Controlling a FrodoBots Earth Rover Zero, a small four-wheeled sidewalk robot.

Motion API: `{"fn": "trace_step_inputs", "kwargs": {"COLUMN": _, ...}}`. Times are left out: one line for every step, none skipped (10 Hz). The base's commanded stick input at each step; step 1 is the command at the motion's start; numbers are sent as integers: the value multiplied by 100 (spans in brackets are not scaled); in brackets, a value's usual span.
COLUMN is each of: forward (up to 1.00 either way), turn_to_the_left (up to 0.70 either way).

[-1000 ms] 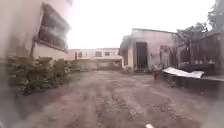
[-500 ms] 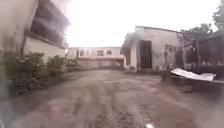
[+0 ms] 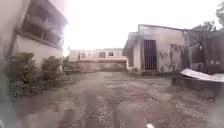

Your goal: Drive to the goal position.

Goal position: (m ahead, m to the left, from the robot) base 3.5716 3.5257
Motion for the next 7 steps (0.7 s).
{"fn": "trace_step_inputs", "kwargs": {"forward": 100, "turn_to_the_left": -1}}
{"fn": "trace_step_inputs", "kwargs": {"forward": 100, "turn_to_the_left": -1}}
{"fn": "trace_step_inputs", "kwargs": {"forward": 100, "turn_to_the_left": -1}}
{"fn": "trace_step_inputs", "kwargs": {"forward": 100, "turn_to_the_left": -1}}
{"fn": "trace_step_inputs", "kwargs": {"forward": 100, "turn_to_the_left": -1}}
{"fn": "trace_step_inputs", "kwargs": {"forward": 100, "turn_to_the_left": -1}}
{"fn": "trace_step_inputs", "kwargs": {"forward": 100, "turn_to_the_left": -1}}
